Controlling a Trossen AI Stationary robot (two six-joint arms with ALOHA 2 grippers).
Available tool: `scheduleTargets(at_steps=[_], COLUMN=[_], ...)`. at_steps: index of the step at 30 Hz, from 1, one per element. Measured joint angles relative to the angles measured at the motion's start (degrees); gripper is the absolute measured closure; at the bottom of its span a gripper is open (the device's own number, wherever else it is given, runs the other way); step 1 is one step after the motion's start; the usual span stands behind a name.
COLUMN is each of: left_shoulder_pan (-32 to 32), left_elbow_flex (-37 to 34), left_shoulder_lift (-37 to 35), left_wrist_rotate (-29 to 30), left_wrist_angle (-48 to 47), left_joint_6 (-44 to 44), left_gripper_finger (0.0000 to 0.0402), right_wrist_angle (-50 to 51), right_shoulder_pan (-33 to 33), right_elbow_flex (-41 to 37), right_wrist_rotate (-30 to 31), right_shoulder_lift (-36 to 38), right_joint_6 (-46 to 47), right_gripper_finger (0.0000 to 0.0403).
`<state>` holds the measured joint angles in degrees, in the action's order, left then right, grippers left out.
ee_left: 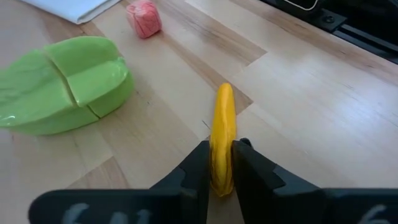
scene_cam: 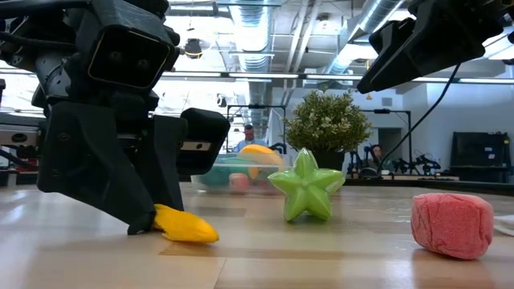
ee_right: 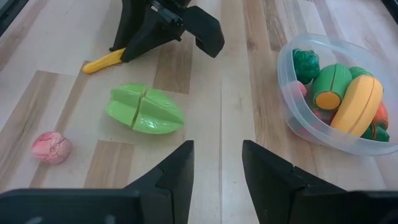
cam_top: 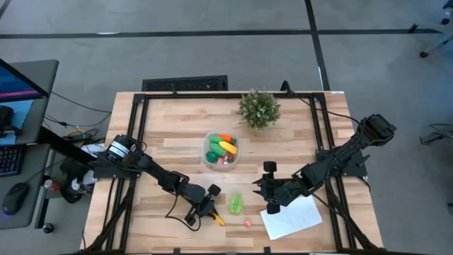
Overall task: Pick and placing Produce into tupperware
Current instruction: Put the yellow corn into the transparent container
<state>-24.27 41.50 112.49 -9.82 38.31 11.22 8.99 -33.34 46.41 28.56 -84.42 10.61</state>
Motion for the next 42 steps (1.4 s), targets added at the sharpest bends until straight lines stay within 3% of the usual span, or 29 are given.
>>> scheduleTargets(at_steps=[10, 17, 33, 42], left_shoulder_pan=[0.0, 0.0, 0.0, 0.1], left_elbow_flex=[0.0, 0.0, 0.0, 0.0], left_shoulder_lift=[-0.7, -5.0, -15.4, -27.6], left_wrist_rotate=[0.2, 2.6, 18.2, 34.2], left_wrist_angle=[0.0, -4.6, -21.4, -34.7], left_joint_6=[0.0, -0.5, -1.4, 2.4], left_gripper_finger=[0.0350, 0.0350, 0.0350, 0.0350], right_wrist_angle=[0.0, 0.2, 0.2, 0.2], right_shoulder_pan=[0.0, 0.0, 0.0, 0.0], right_elbow_flex=[0.0, 0.0, 0.0, 0.0], right_wrist_rotate=[0.0, -0.2, -0.2, -0.2], right_shoulder_lift=[0.0, 0.0, 0.0, 0.0], right_joint_6=[0.0, 0.0, 0.0, 0.0], right_gripper_finger=[0.0275, 0.0275, 0.0275, 0.0275])
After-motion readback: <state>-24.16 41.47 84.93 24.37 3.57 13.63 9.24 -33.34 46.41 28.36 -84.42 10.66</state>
